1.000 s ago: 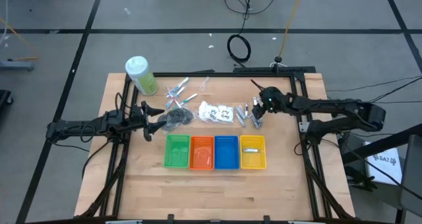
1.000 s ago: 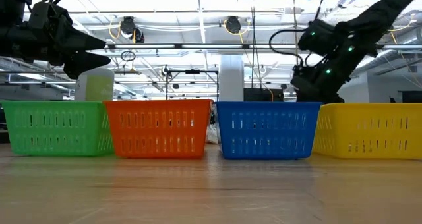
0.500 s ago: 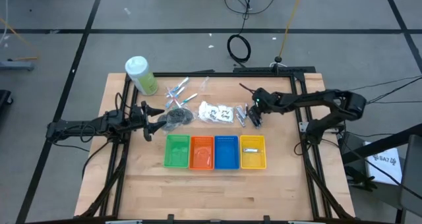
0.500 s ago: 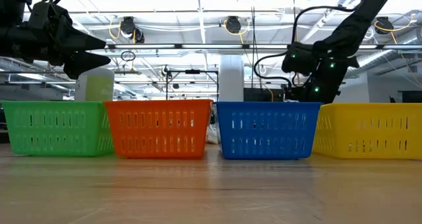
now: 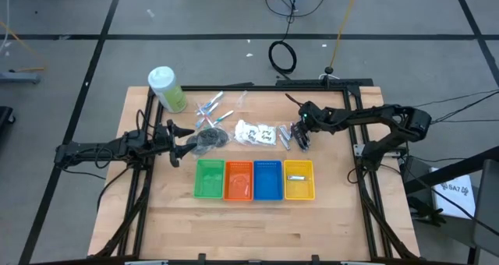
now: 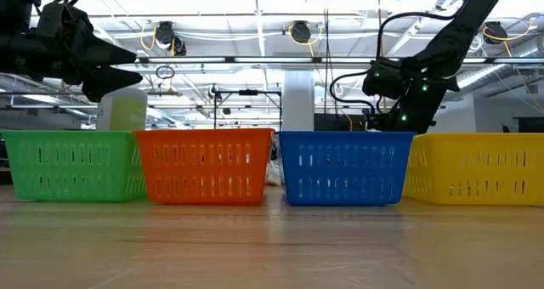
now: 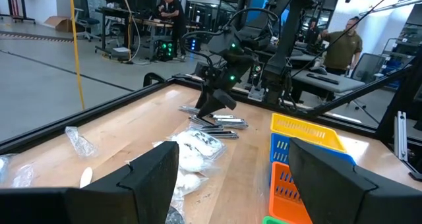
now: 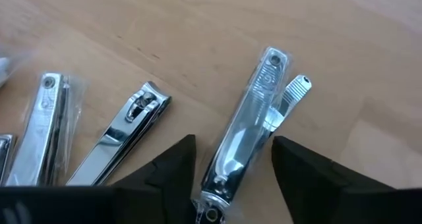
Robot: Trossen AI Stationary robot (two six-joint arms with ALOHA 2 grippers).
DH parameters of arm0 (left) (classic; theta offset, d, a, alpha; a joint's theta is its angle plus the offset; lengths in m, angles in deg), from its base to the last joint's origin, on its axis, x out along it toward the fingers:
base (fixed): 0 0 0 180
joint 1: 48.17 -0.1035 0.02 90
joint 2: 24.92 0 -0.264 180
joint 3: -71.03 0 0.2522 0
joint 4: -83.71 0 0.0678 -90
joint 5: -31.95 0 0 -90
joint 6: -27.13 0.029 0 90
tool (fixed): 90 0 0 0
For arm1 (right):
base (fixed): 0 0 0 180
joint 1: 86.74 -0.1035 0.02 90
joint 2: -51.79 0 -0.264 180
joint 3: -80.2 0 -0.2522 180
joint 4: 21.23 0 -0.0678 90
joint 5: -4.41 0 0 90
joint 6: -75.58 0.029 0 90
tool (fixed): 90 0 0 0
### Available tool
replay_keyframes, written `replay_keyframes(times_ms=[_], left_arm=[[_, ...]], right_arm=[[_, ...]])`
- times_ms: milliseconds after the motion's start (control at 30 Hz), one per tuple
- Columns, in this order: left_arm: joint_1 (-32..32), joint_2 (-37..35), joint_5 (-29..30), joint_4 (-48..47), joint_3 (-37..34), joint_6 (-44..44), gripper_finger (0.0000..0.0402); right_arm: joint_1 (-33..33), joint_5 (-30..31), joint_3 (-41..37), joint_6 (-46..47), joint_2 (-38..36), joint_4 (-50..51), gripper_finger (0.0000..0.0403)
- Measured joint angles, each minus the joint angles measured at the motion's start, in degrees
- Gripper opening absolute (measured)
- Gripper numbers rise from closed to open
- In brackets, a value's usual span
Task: Pick & Place Travel size toiletries
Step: Put the silver nail cutter into the yellow basket
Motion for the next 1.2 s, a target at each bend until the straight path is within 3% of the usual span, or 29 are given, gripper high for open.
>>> replay_keyframes(times_ms=[500,733,1200], left_arm=[[0.0,0.0,0.0,0.0,0.0,0.0,0.028],[0.0,0.0,0.0,0.0,0.0,0.0,0.028],[0.0,0.0,0.0,0.0,0.0,0.0,0.028]], right_arm=[[0.0,-0.5,-0.1,-3.7,0.1,-0.2,0.007],[0.0,-1.1,-0.4,-6.1,-2.8,0.7,0.0059],[-3.4,-20.8,-0.4,-5.6,-17.9,2.4,0.006]])
